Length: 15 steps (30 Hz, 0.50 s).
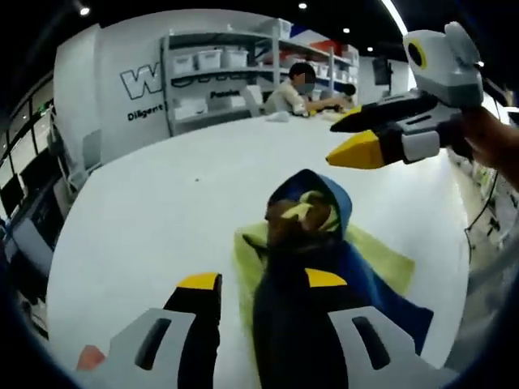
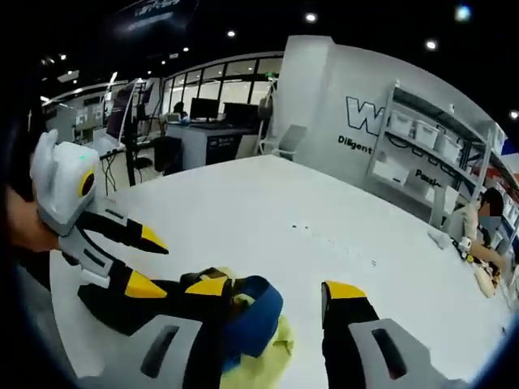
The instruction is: Fold the garment on the visible template until the final outline fits inside the template.
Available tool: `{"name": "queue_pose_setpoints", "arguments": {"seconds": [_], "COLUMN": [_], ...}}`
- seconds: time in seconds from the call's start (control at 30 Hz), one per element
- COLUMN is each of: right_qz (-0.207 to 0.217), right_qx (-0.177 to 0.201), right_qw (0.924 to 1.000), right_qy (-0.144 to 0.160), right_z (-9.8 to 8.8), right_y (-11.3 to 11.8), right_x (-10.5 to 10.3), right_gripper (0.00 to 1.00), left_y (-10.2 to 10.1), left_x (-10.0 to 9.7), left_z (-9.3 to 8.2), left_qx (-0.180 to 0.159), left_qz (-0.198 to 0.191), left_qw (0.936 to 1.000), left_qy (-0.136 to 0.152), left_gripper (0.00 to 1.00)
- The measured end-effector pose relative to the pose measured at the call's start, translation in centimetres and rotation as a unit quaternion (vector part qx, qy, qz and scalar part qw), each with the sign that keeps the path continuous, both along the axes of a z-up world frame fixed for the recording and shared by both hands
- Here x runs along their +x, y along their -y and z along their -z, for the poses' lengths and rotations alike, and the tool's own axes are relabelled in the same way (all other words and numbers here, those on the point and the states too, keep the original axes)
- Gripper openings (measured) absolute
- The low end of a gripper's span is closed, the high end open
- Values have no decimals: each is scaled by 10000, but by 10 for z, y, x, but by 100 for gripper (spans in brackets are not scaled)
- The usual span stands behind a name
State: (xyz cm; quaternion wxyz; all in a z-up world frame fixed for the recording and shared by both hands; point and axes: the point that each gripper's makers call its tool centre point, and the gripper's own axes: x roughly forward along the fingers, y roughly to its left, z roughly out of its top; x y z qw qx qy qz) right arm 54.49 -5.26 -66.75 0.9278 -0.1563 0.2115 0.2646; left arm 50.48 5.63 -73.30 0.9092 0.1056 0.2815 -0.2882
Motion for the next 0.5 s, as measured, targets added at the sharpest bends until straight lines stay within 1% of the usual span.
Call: {"name": "queue_pose_setpoints", "arguments": {"seconds": [0.17,0.4,0.5], "right_qz": [-100,-231,-271], "right_qx": [-3,-75,-121], "right_qw": [9998,9991,9988], "right_qy": [-196,-341,-379], "right_z": [12,24,28], "right_y": [-6,-15,-16], "right_x": [4,4,4], "right_gripper": [34,29,27], "left_y": [3,4,5], "left_x": [1,4,5], "left_z": [8,21,24], "left_qx": [5,112,75], "left_qz": [125,210,209], "left_qw": [9999,9995,9994], "left_qy": [-92,-219,-261], "left_gripper": [23,19,16]}}
